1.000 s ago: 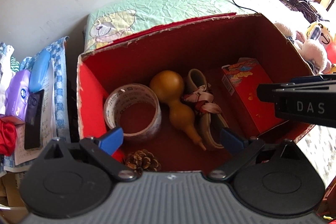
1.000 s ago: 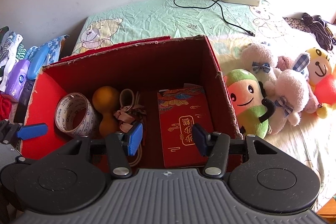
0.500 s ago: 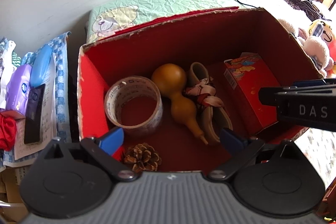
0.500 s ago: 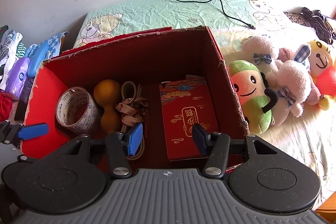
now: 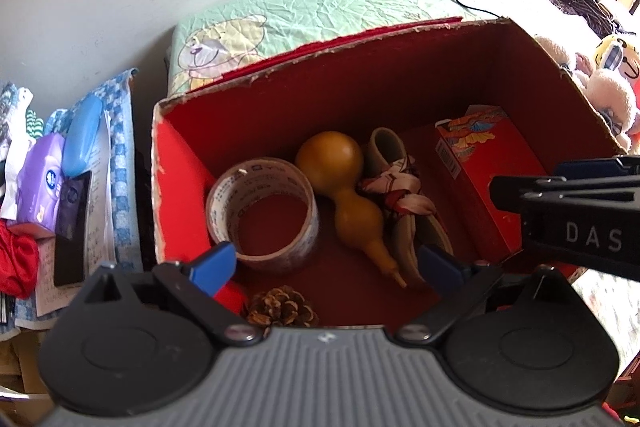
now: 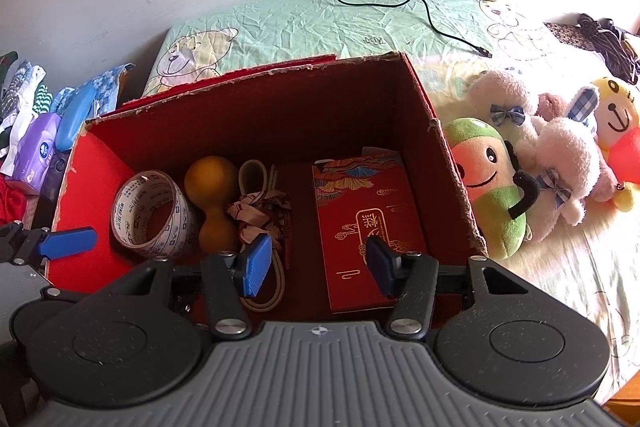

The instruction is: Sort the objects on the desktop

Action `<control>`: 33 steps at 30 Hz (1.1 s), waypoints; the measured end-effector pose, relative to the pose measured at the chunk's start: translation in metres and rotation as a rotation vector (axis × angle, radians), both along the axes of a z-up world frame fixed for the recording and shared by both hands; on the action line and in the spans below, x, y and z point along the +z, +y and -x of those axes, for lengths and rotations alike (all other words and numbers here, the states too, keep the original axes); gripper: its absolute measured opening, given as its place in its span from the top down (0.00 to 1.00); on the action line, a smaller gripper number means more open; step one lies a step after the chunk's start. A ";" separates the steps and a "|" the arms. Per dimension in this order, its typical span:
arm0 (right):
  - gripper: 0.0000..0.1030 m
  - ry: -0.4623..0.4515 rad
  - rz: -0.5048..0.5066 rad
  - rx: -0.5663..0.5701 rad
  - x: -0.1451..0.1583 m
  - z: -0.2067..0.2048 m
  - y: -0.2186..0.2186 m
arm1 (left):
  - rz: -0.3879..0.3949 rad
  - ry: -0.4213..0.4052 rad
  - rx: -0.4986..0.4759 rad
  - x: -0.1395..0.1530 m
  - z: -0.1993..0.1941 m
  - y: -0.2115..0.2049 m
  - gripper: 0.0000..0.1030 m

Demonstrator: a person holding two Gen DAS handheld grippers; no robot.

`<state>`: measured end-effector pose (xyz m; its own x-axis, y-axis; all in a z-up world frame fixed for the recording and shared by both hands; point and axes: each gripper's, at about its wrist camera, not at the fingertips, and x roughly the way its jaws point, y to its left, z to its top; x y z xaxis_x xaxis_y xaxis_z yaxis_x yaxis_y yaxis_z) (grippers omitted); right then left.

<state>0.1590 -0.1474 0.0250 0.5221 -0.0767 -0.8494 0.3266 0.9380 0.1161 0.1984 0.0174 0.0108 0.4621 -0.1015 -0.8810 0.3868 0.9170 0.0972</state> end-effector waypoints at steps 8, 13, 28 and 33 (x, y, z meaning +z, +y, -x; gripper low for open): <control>0.46 0.031 -0.033 -0.026 -0.004 0.001 -0.009 | -0.043 0.061 -0.055 -0.006 -0.003 -0.013 0.06; 0.46 0.036 -0.041 -0.032 -0.003 0.005 -0.014 | -0.070 0.068 -0.094 -0.005 -0.003 -0.019 0.05; 0.47 0.052 -0.062 -0.039 -0.006 0.004 -0.016 | -0.051 0.121 -0.093 -0.009 -0.016 -0.027 0.04; 0.47 0.057 -0.075 -0.051 -0.006 0.006 -0.021 | -0.050 0.130 -0.115 -0.010 -0.019 -0.031 0.04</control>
<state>0.1531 -0.1679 0.0186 0.4701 -0.0371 -0.8819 0.3821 0.9092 0.1654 0.2174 -0.0133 0.0007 0.3314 -0.1019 -0.9380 0.5009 0.8615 0.0834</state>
